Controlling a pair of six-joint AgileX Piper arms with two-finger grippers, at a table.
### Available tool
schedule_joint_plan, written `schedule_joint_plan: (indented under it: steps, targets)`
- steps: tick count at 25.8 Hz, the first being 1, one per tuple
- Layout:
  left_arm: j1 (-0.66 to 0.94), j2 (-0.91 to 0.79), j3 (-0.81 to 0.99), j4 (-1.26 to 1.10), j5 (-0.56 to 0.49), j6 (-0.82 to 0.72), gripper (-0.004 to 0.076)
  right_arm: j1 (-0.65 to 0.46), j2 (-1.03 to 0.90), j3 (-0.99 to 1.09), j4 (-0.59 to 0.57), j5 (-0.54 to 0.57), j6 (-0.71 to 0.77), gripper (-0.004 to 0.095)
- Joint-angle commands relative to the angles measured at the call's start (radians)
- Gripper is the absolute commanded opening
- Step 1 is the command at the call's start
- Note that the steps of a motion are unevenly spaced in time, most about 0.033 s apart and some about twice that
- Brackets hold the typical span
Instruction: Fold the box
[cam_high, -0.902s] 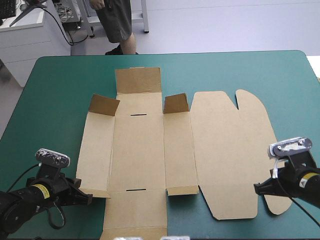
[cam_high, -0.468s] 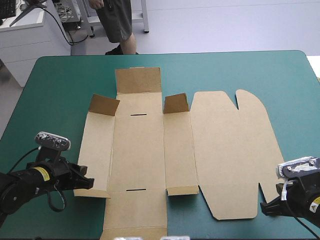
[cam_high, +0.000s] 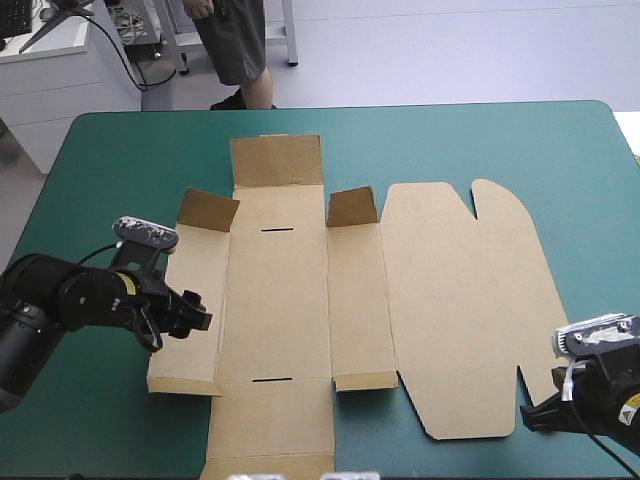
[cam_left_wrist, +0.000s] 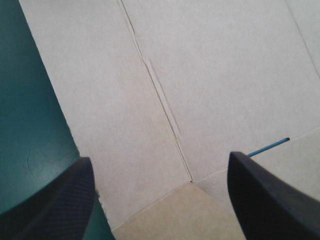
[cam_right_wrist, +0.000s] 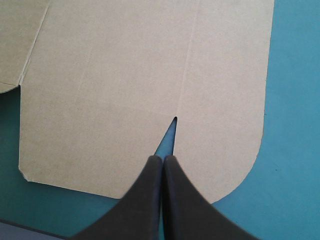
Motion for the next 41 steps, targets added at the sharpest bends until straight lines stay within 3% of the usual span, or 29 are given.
schedule_joint_plan:
  steps: [1, 8, 18, 22, 31, 41]
  targets:
    - [-0.001, 0.045, -0.081, -0.001, -0.037, 0.023, 0.0553, -0.006, 0.006, -0.022, -0.002, -0.001, -0.003, -0.0019]
    - [0.131, 0.103, -0.129, -0.062, -0.032, 0.088, 0.0555, -0.006, 0.006, -0.022, -0.002, -0.004, -0.003, -0.0019]
    - [0.601, 0.119, -0.129, -0.488, 0.127, 0.415, 0.059, -0.006, 0.006, -0.022, -0.002, -0.016, -0.003, -0.0019]
    - [0.789, 0.163, -0.129, -0.574, 0.127, 0.453, 0.059, -0.006, 0.006, -0.022, -0.002, -0.021, -0.015, -0.0019]
    - [0.816, 0.327, -0.032, -0.598, 0.127, 0.518, 0.059, -0.006, 0.006, -0.022, -0.004, -0.019, -0.024, -0.0019]
    - [0.816, 0.344, 0.177, -0.665, 0.115, 0.618, 0.059, -0.006, 0.006, -0.022, -0.002, -0.019, -0.024, -0.0019]
